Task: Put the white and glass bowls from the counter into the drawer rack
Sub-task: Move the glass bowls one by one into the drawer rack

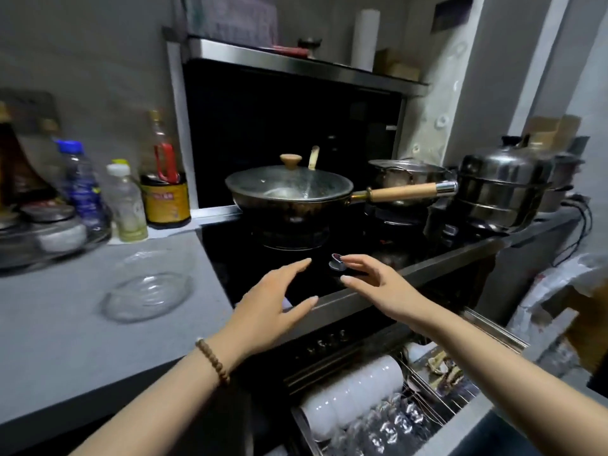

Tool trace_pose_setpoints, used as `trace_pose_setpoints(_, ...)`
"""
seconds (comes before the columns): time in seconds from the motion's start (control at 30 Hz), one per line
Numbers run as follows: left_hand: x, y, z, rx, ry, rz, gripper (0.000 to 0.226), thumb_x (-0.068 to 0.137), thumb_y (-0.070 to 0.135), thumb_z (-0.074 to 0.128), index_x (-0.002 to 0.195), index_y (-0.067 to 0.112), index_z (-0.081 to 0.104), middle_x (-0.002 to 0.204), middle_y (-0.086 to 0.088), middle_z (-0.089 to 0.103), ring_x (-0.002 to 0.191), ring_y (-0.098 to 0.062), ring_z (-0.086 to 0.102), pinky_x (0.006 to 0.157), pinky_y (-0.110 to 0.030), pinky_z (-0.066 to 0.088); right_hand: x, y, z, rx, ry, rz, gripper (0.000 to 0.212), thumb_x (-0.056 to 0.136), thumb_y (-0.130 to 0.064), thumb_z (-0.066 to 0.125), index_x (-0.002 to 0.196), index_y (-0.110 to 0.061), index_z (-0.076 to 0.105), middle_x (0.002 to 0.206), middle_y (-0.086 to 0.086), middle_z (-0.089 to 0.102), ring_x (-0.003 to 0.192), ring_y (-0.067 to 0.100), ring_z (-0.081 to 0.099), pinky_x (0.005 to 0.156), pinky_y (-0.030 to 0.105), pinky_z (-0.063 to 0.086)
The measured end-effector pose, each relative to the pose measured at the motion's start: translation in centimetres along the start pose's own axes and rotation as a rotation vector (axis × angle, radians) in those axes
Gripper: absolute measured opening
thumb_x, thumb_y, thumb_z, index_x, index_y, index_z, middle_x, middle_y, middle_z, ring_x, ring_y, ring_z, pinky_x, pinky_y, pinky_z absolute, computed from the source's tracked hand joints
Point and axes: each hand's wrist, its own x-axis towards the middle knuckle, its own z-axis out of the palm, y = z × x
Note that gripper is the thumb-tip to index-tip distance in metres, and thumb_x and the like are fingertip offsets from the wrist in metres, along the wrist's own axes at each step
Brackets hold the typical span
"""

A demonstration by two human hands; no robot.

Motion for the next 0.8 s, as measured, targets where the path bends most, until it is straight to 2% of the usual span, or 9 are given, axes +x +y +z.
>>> trace_pose_setpoints(0.07, -1.0, -1.4, -3.3, 0.048, 0.050, -0.046, 0.063, 0.087, 0.048, 0.056, 0.143, 0.035, 0.030, 0.145, 0.015, 0.039, 0.134, -0.002, 0.034, 0.106, -0.020, 0.029, 1.2, -1.3, 2.2, 0.008, -0.046, -0.029, 0.040, 0.088, -0.022, 0.063, 0.127, -0.023, 0.053, 0.134, -0.001, 0.053, 0.119, 0.007, 0.053, 0.100, 0.020, 0.044)
trace_pose_setpoints(0.17, -2.7, -4.0, -7.5, 0.112, 0.103, -0.122, 0.064, 0.085, 0.048, 0.057, 0.143, 0.035, 0.031, 0.145, 0.011, 0.040, 0.134, -0.006, 0.034, 0.104, -0.020, 0.028, 3.0, -3.2, 5.7, 0.018, -0.126, -0.064, 0.041, 0.085, -0.029, 0.065, 0.124, -0.034, 0.050, 0.139, -0.005, 0.048, 0.119, 0.009, 0.055, 0.105, 0.033, 0.044)
trace_pose_setpoints(0.3, -5.1, -7.9, -11.6, 0.160, 0.161, -0.294, 0.068, 0.082, 0.049, 0.062, 0.142, 0.034, 0.033, 0.146, 0.004, 0.040, 0.136, -0.014, 0.034, 0.106, -0.028, 0.031, 5.4, -5.6, 10.4, 0.016, -0.229, -0.087, 0.049, 0.086, -0.031, 0.065, 0.132, -0.028, 0.047, 0.137, -0.013, 0.045, 0.122, 0.008, 0.050, 0.095, 0.023, 0.045)
trace_pose_setpoints(0.4, -6.7, -10.4, -13.4, 0.188, 0.190, -0.355, 0.070, 0.079, 0.050, 0.064, 0.141, 0.029, 0.037, 0.143, 0.002, 0.043, 0.133, -0.016, 0.036, 0.109, -0.031, 0.031, 6.7, -7.1, 13.7, 0.019, -0.276, -0.099, 0.049, 0.086, -0.028, 0.065, 0.132, -0.027, 0.047, 0.134, -0.013, 0.047, 0.126, 0.010, 0.048, 0.092, 0.024, 0.047)
trace_pose_setpoints(0.5, -7.8, -12.4, -14.5, 0.203, 0.181, -0.393, 0.073, 0.076, 0.057, 0.062, 0.140, 0.031, 0.038, 0.141, 0.005, 0.044, 0.131, -0.013, 0.038, 0.110, -0.032, 0.033, 7.8, -8.2, 16.3, -0.012, -0.293, -0.131, 0.050, 0.085, -0.027, 0.067, 0.132, -0.025, 0.047, 0.132, -0.009, 0.049, 0.129, 0.013, 0.045, 0.097, 0.024, 0.043)
trace_pose_setpoints(0.57, -8.4, -13.5, -14.9, 0.190, 0.174, -0.421, 0.074, 0.073, 0.064, 0.060, 0.138, 0.034, 0.039, 0.141, 0.007, 0.044, 0.133, -0.012, 0.035, 0.112, -0.033, 0.031, 8.5, -8.7, 17.7, -0.081, -0.295, -0.165, 0.052, 0.084, -0.030, 0.067, 0.132, -0.024, 0.048, 0.139, -0.005, 0.047, 0.132, 0.014, 0.042, 0.105, 0.028, 0.039)
trace_pose_setpoints(0.63, -8.7, -14.5, -15.0, 0.170, 0.166, -0.426, 0.073, 0.070, 0.067, 0.059, 0.134, 0.036, 0.043, 0.141, 0.009, 0.044, 0.138, -0.012, 0.030, 0.115, -0.032, 0.026, 9.2, -8.9, 18.9, -0.166, -0.293, -0.223, 0.051, 0.083, -0.032, 0.069, 0.130, -0.024, 0.051, 0.143, -0.004, 0.044, 0.134, 0.012, 0.039, 0.109, 0.024, 0.031)
trace_pose_setpoints(0.73, -9.0, -15.5, -14.9, 0.161, 0.126, -0.403, 0.059, 0.068, 0.066, 0.061, 0.122, 0.044, 0.050, 0.141, 0.012, 0.045, 0.140, -0.010, 0.024, 0.114, -0.029, 0.022, 9.9, -8.9, 20.3, -0.256, -0.293, -0.297, 0.041, 0.078, -0.033, 0.073, 0.117, -0.027, 0.061, 0.146, -0.004, 0.041, 0.138, 0.009, 0.032, 0.108, 0.016, 0.018)
trace_pose_setpoints(0.8, -8.9, -15.9, -14.9, 0.137, 0.107, -0.387, 0.045, 0.067, 0.067, 0.060, 0.108, 0.051, 0.053, 0.140, 0.013, 0.047, 0.137, -0.007, 0.029, 0.113, -0.029, 0.024, 10.3, -8.7, 20.9, -0.266, -0.306, -0.320, 0.031, 0.076, -0.034, 0.074, 0.106, -0.031, 0.066, 0.147, -0.006, 0.041, 0.140, 0.008, 0.028, 0.111, 0.020, 0.016)
